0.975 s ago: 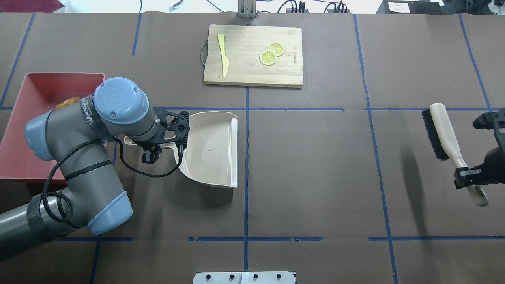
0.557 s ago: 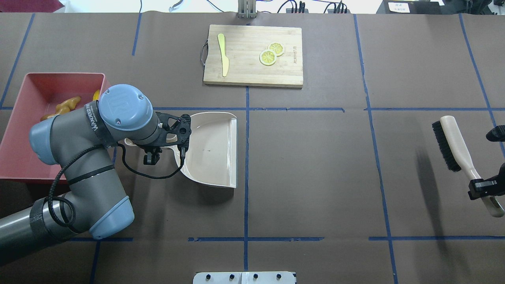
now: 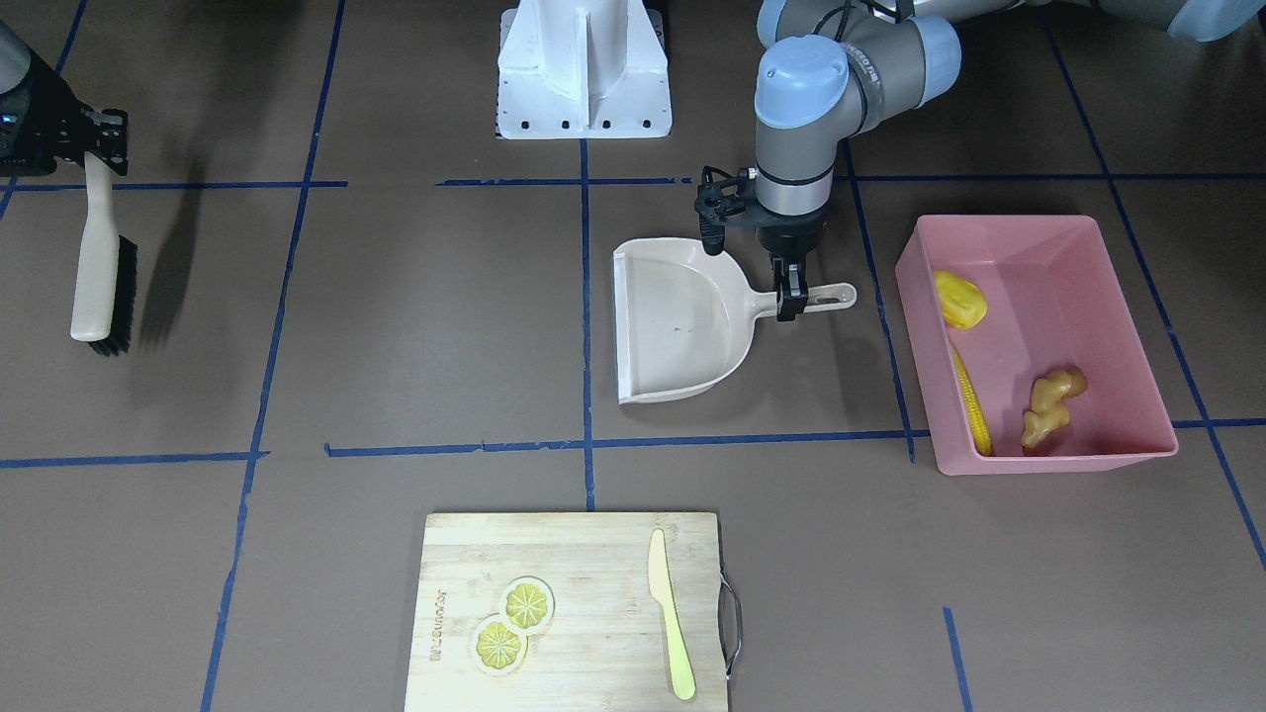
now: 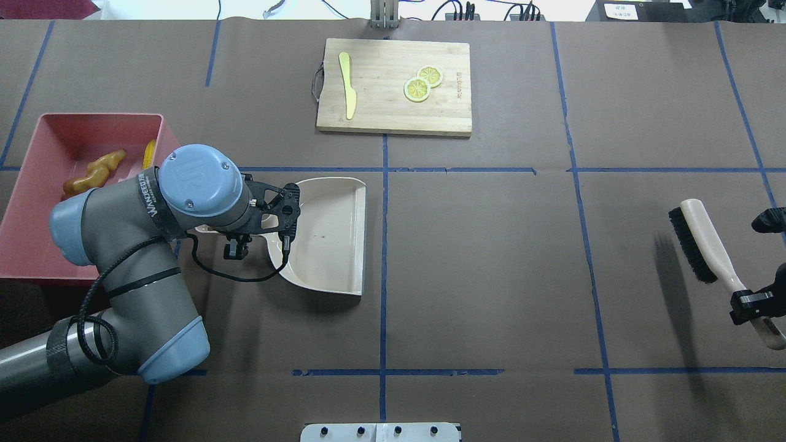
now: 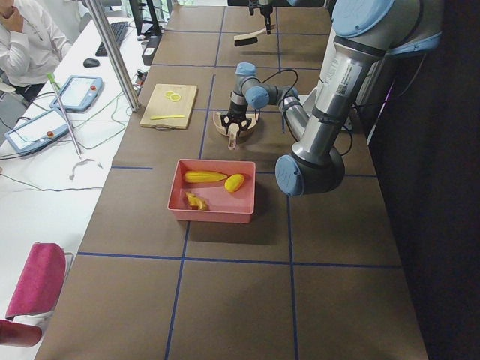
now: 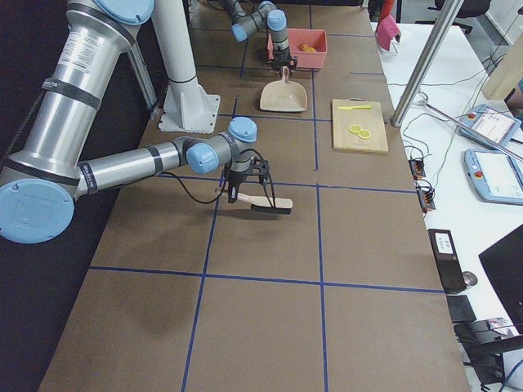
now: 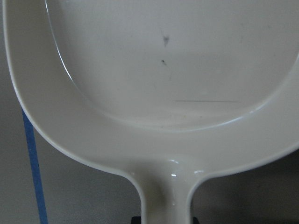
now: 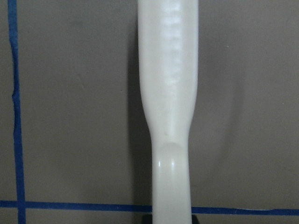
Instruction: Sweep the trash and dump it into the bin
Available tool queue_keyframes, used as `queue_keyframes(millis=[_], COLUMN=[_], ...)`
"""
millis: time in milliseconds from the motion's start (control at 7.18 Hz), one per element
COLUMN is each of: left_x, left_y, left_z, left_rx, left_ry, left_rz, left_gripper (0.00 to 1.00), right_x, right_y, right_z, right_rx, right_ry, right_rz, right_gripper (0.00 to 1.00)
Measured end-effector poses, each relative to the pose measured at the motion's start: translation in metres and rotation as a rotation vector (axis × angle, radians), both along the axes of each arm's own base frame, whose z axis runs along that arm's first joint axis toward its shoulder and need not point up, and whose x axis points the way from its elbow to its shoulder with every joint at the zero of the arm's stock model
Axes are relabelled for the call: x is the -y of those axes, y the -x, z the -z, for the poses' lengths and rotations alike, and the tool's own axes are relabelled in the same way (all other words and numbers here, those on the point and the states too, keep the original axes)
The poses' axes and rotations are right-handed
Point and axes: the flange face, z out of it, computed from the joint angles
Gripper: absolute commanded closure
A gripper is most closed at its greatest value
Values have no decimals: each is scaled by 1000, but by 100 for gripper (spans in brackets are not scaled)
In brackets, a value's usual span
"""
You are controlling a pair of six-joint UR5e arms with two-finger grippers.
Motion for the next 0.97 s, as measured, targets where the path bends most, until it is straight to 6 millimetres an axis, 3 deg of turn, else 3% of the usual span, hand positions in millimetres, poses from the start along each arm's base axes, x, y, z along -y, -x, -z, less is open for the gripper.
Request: queue_keyframes(millis=[139, 278, 557, 975], left_x=[11, 37, 86, 109], left_y=[18, 52, 134, 203], left_z=[8, 8, -21, -56], left_rx=[-15, -18, 7, 2], left_ry=[-6, 10, 134, 238], left_rz=[33, 95, 208, 264], left_gripper=[0, 0, 0, 0], right_x=[-1, -1, 1, 3], right_y=[2, 4, 7, 6], right_z=[-7, -16, -33, -34], right_rx=[16, 28, 61, 50], right_ry=[17, 23, 15, 34], right_rz=[23, 34, 34, -30], right_gripper=[95, 95, 93, 95])
